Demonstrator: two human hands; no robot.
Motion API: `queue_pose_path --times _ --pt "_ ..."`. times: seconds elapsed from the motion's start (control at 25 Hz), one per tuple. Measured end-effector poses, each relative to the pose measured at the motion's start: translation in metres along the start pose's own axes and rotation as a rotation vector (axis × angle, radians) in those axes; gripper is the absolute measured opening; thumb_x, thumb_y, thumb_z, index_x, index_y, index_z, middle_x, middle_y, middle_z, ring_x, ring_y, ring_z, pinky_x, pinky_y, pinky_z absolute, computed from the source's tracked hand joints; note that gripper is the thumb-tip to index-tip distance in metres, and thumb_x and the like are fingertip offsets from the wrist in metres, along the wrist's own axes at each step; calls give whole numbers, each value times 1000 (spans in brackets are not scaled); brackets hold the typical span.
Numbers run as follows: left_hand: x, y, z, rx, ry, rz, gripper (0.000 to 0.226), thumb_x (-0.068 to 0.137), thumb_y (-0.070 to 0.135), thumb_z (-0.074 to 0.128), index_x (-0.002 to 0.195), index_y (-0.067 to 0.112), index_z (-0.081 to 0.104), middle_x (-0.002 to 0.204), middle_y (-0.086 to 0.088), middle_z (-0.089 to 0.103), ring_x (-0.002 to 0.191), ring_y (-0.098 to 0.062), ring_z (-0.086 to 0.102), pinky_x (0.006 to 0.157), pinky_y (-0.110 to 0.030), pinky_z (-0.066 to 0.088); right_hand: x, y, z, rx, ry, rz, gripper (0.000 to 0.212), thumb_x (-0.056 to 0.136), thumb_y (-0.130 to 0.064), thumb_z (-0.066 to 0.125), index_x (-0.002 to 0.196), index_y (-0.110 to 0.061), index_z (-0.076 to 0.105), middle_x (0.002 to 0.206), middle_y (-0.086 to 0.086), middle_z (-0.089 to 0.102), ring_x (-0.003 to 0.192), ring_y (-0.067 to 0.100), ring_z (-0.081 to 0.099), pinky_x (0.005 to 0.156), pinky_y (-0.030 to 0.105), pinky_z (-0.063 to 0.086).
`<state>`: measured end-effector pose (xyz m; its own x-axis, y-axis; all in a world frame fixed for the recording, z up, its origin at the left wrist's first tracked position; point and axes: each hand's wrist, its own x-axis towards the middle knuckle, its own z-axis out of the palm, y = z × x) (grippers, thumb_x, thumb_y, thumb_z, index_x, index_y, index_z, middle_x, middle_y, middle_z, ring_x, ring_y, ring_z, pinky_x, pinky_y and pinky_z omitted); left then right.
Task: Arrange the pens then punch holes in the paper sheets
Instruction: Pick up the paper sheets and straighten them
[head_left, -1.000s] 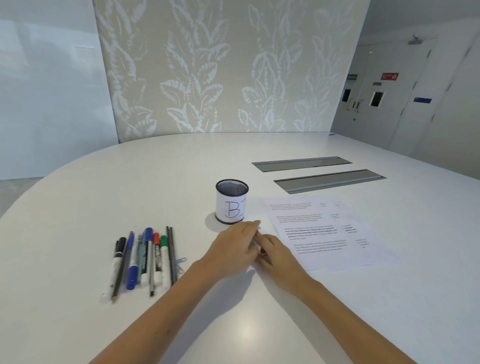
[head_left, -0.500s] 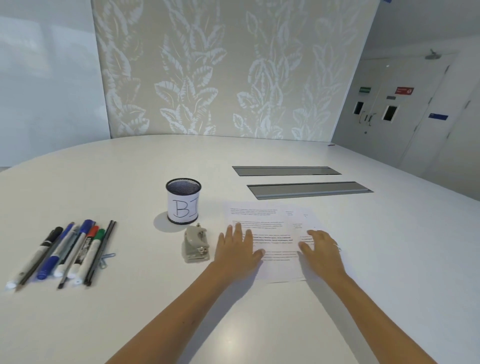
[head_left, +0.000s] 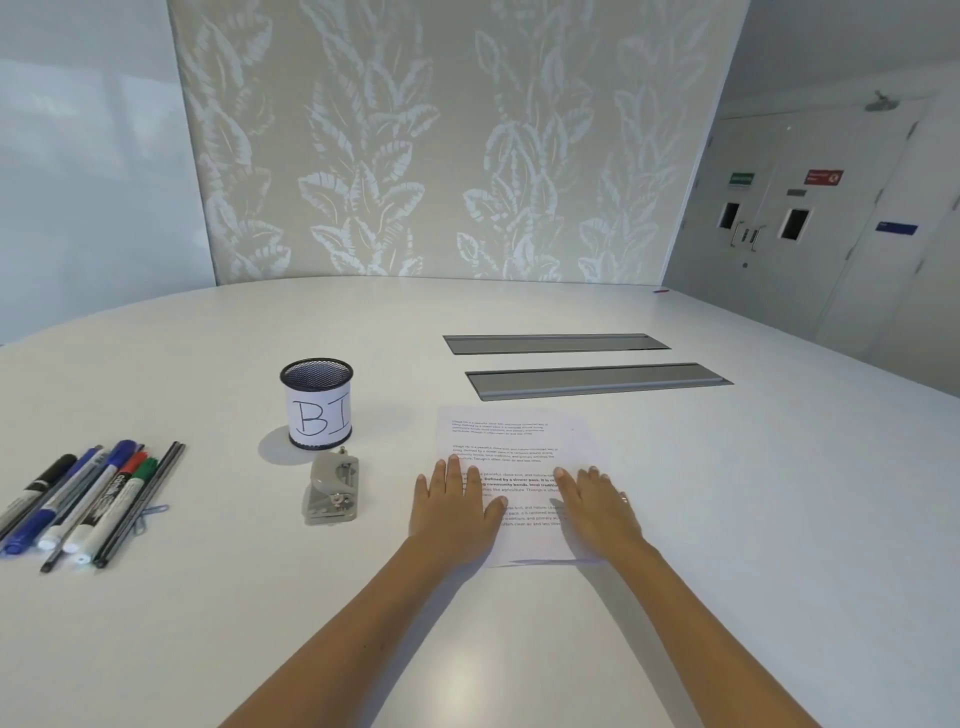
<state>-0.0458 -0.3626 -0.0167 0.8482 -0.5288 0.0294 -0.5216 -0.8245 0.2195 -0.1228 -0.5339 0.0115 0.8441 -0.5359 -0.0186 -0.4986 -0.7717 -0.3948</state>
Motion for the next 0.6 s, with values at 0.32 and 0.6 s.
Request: queue_pose_path --times 0.32,0.6 --pt "4 5 3 -56 102 -26 65 98 50 18 151 12 14 161 -16 6 149 -28 5 119 -43 5 7 -8 -12 43 148 240 64 86 -43 61 127 1 38 133 21 40 133 41 30 96 51 43" --pt "-2 7 6 -27 73 -24 69 97 52 14 152 11 8 162 -16 0 149 -28 -2 119 -43 -1 22 -14 -15 3 116 335 74 83 -41 68 132 4 35 139 26 37 137 45 25 105 49 36"
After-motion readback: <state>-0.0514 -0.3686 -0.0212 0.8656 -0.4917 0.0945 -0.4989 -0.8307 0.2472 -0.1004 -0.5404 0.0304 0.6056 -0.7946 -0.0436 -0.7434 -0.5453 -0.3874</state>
